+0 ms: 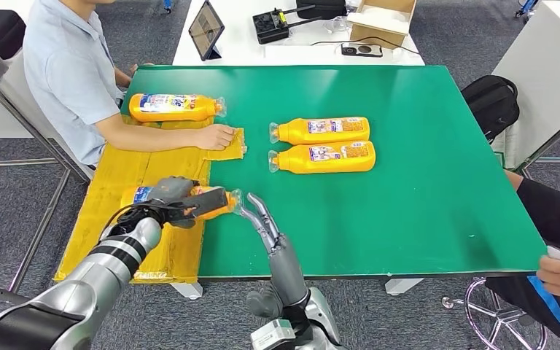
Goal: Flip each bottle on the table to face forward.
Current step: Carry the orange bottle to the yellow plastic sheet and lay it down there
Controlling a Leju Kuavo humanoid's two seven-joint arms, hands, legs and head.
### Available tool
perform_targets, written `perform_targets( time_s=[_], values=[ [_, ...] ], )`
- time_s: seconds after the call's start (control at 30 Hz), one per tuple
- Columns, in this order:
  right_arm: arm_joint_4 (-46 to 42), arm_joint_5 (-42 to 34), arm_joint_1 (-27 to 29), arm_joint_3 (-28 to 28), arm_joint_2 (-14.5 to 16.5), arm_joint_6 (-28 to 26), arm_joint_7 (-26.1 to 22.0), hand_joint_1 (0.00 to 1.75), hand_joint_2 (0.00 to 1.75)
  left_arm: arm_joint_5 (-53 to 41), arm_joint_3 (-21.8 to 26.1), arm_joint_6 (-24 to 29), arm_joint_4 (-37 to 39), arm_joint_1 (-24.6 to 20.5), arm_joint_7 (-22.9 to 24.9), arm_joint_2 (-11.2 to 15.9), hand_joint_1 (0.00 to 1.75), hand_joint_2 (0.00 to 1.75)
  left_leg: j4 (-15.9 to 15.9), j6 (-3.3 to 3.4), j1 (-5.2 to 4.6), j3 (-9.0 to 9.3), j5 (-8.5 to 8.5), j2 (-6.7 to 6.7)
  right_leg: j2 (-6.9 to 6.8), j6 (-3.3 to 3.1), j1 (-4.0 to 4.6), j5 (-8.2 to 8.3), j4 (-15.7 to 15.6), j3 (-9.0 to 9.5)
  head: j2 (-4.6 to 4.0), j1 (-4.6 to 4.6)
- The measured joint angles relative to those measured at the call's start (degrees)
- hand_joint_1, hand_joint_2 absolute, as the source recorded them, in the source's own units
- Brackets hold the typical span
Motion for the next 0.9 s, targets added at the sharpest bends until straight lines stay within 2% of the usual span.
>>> perform_targets(
  time_s=[0.03, 0.07, 0.2, 0.4, 0.5, 0.6, 0.67, 0.77, 0.87, 0.9],
  values=[
    [0.01, -0.16, -0.05, 0.00, 0.00, -0.03, 0.00, 0.00, 0.00, 0.97, 0.57, -0.99, 0.37, -0.31, -0.35, 0.00, 0.03, 1.75, 0.00, 0.00, 0.00, 0.01, 0.00, 0.00, 0.00, 0.00, 0.00, 0.00, 0.00, 0.02, 0.00, 0.01],
    [0.01, -0.34, -0.10, 0.00, 0.00, -0.06, 0.00, 0.00, 0.00, 2.04, 1.19, -2.08, 0.70, -0.54, -0.79, 0.00, 0.01, 1.75, 0.00, 0.00, 0.00, 0.02, 0.00, -0.01, -0.01, 0.00, 0.00, 0.00, 0.00, 0.03, 0.00, 0.01],
    [0.10, -1.26, -0.29, 0.00, -0.02, -0.42, 0.00, 0.00, 0.00, 6.69, 4.11, -6.34, 1.78, -0.85, -3.93, 0.03, 0.00, 1.75, 0.00, 0.00, 0.00, 0.05, 0.00, 0.00, 0.00, 0.00, 0.00, 0.00, 0.00, 0.06, 0.00, 0.02],
    [0.37, -3.26, -1.19, 0.37, -0.27, -1.40, 0.00, 0.00, 0.00, 16.19, 8.41, -16.56, 2.22, -0.72, -12.98, 0.80, 0.00, 1.75, -0.01, 0.00, 0.00, 0.13, 0.00, -0.11, -0.08, 0.00, 0.00, -0.01, 0.01, 0.21, 0.00, 0.02],
    [0.58, -3.85, -1.54, 0.75, -0.39, -1.96, 0.00, 0.00, 0.00, 19.56, 10.37, -19.04, 2.17, 0.10, -16.54, 1.35, 0.00, 1.75, -0.01, 0.00, 0.00, 0.16, 0.00, -0.10, -0.08, 0.00, 0.00, -0.01, 0.01, 0.22, 0.00, 0.01],
    [0.67, -4.09, -1.70, 0.95, -0.73, -2.58, 0.00, 0.00, 0.00, 22.58, 11.71, -16.92, 0.74, 1.79, -19.35, 1.56, 0.00, 1.75, -0.01, 0.00, 0.00, 0.20, 0.01, -0.09, -0.07, 0.00, 0.00, -0.01, 0.01, 0.23, 0.00, 0.02],
    [0.68, -3.94, -1.71, 1.01, -1.03, -3.10, 0.00, 0.00, 0.00, 25.77, 12.74, -11.82, -2.47, 4.18, -21.31, 1.26, 0.00, 1.75, -0.01, -0.01, 0.00, 0.21, 0.01, -0.05, -0.05, 0.00, 0.00, 0.00, 0.01, 0.19, 0.00, 0.02],
    [0.68, -3.18, -1.67, 1.03, -1.34, -3.88, 0.00, 0.00, 0.00, 33.64, 14.60, -4.22, -11.95, 9.51, -23.03, -0.39, 0.00, 1.75, 0.00, -0.01, -0.01, 0.15, 0.00, -0.03, -0.04, 0.00, 0.00, -0.01, 0.00, 0.13, 0.00, 0.03],
    [0.68, -2.13, -1.66, 1.13, -1.38, -5.16, 0.00, 0.00, 0.00, 41.02, 15.86, -1.40, -22.60, 14.37, -22.96, -2.33, 0.00, 1.75, 0.00, 0.00, -0.01, 0.06, -0.01, -0.04, -0.04, 0.01, 0.00, -0.01, 0.00, 0.06, 0.00, 0.02],
    [0.67, -1.65, -1.66, 1.20, -1.39, -5.88, 0.00, 0.00, 0.44, 43.12, 16.14, -0.73, -25.67, 15.65, -22.92, -2.88, 0.00, 1.75, 0.00, 0.00, -0.01, 0.05, -0.02, -0.03, -0.03, 0.01, 0.00, -0.01, -0.01, 0.04, 0.00, 0.01]
  ],
)
